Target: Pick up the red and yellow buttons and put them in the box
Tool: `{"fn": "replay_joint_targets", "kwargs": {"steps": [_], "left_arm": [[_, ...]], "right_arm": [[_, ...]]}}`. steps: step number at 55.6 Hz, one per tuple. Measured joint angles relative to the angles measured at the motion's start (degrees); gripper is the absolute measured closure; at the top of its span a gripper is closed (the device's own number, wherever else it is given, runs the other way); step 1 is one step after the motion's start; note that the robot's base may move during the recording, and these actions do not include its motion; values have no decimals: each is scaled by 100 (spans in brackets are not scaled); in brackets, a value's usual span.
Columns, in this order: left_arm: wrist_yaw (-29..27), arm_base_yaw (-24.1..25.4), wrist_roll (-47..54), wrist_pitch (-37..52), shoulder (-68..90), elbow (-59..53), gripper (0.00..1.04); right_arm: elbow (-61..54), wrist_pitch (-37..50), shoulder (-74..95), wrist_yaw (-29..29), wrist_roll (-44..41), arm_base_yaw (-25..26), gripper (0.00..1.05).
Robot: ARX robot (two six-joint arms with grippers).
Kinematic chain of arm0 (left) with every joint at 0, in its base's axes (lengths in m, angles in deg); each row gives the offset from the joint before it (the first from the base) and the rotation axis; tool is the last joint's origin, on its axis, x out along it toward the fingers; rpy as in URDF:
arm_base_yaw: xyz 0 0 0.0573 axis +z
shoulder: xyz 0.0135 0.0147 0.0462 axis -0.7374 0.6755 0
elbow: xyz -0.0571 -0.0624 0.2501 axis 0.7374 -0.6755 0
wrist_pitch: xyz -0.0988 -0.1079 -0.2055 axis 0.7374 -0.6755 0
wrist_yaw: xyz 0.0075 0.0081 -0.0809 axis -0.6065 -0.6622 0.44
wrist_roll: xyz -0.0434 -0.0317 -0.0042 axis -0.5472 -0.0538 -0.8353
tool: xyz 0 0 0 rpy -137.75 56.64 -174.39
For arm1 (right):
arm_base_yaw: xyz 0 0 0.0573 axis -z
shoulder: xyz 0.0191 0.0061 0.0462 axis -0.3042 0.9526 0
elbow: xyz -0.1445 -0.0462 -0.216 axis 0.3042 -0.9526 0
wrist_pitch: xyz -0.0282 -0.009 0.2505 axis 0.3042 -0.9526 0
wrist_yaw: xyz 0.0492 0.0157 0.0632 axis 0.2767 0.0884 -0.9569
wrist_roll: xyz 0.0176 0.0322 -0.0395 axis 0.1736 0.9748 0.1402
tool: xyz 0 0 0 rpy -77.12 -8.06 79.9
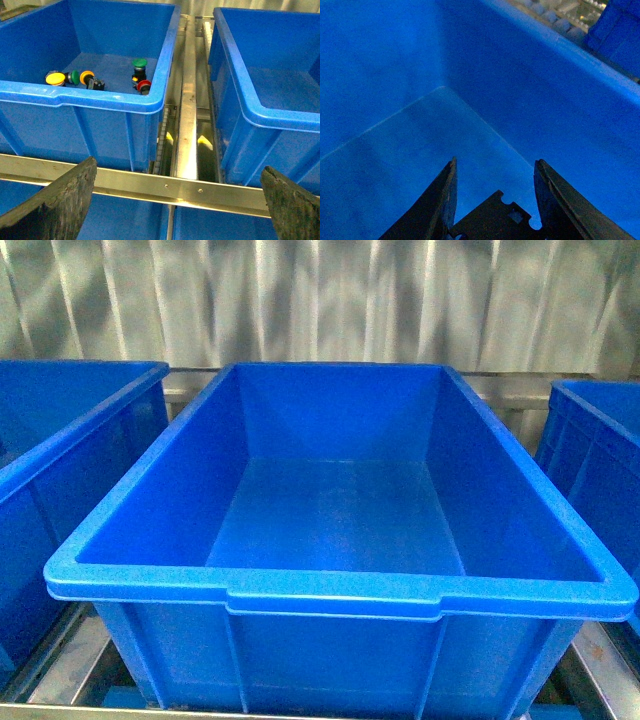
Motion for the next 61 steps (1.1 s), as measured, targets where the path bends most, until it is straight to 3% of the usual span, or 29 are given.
{"fn": "replay_joint_targets", "kwargs": {"steps": [12, 30, 52, 61], "left_arm": [[0, 0, 0, 0, 0, 0, 8], [0, 0, 0, 0, 0, 2, 8], [0, 0, 0, 0, 0, 0, 8], [-2, 0, 0, 0, 0, 0, 8]], "right_arm": [[345, -603, 505, -79, -87, 37, 66], [560, -811, 728, -282, -337, 90, 65], [511, -791, 693, -472, -354, 76, 5], [26, -570, 275, -549, -251, 55, 7]]}}
